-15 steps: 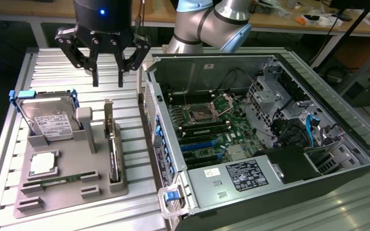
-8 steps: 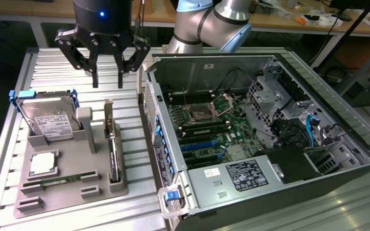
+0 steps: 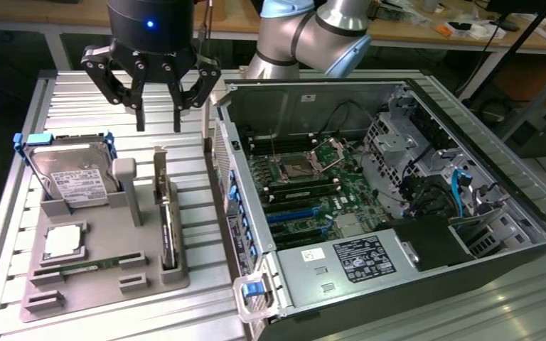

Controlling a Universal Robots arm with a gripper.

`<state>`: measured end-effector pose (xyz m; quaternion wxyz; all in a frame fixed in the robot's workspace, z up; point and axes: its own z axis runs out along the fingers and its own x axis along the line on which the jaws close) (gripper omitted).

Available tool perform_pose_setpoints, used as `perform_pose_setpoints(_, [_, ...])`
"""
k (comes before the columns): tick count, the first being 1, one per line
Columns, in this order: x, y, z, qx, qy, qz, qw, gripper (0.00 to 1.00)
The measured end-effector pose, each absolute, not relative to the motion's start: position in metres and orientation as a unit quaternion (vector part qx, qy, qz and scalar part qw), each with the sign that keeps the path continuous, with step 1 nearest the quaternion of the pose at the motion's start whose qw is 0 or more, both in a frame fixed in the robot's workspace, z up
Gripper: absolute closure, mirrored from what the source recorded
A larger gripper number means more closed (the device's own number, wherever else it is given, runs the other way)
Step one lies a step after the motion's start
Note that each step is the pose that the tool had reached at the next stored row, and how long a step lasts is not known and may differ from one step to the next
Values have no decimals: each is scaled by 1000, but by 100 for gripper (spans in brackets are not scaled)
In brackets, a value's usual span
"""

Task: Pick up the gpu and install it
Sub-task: 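Pick up the gpu and move the gpu toward the slot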

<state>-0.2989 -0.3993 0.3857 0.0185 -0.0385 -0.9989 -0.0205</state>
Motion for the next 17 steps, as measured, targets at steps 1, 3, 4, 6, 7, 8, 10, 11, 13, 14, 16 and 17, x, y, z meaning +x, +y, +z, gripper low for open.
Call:
perform_pose_setpoints(1, [-299, -399, 385, -39, -999, -21, 18, 52])
perform_pose_setpoints(3, [-299, -399, 385, -39, -999, -21, 18, 52])
perform_pose_setpoints(4, [-299, -399, 384, -39, -999, -21, 18, 52])
perform_pose_setpoints(6, [-299, -399, 384, -39, -999, -21, 18, 52])
perform_pose_setpoints(7, [-299, -399, 383, -39, -999, -21, 18, 52])
perform_pose_setpoints(8, [-300, -399, 383, -39, -999, -21, 18, 52])
perform_pose_setpoints(10, [-300, -399, 382, -39, -999, -21, 18, 52])
perform_pose_setpoints(11, [-300, -399, 382, -39, -999, -21, 18, 52])
perform_pose_setpoints(13, [-300, -399, 381, -39, -999, -21, 18, 52])
perform_pose_setpoints(14, [-300, -399, 381, -39, -999, -21, 18, 52])
perform_pose_setpoints(16, [-300, -399, 380, -39, -999, -21, 18, 52])
perform_pose_setpoints(17, [-300, -399, 380, -39, -999, -21, 18, 52])
